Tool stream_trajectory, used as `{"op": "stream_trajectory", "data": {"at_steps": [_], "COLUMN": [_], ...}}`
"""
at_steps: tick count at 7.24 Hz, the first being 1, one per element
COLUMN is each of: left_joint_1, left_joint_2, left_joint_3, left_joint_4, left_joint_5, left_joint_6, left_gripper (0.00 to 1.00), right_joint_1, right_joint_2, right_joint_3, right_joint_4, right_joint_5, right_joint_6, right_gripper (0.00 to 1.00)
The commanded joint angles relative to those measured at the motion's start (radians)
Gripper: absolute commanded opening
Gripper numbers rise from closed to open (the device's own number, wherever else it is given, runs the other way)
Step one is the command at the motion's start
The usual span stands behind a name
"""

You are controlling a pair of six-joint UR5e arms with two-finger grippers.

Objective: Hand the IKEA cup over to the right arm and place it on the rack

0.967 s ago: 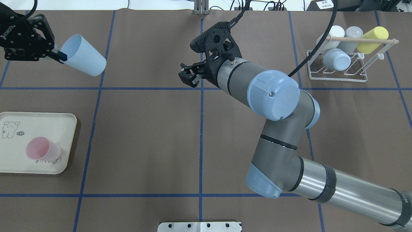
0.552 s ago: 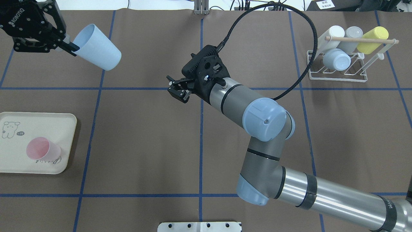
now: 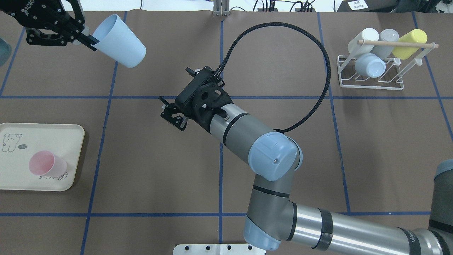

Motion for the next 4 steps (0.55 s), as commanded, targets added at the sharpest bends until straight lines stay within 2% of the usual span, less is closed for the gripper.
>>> {"op": "stream_trajectory", "data": {"at_steps": [1,4], "left_joint_1": [0.01,0.045], "left_joint_2": [-0.03,-0.033], "left_joint_3": [0.026,0.027], "left_joint_4": [-0.001,-0.004], "left_joint_5": [-0.014,-0.013], "left_joint_6": [0.0,0.0], "left_gripper": [0.0,0.0], "right_joint_1": [-0.042,-0.044], "right_joint_2": [0.023,0.051], "right_joint_3": [0.0,0.008], "right_joint_4": [0.0,0.0], "right_joint_5": [-0.064,-0.067], "right_joint_6": [-0.018,-0.019], "right_gripper": [0.98,0.98]}}
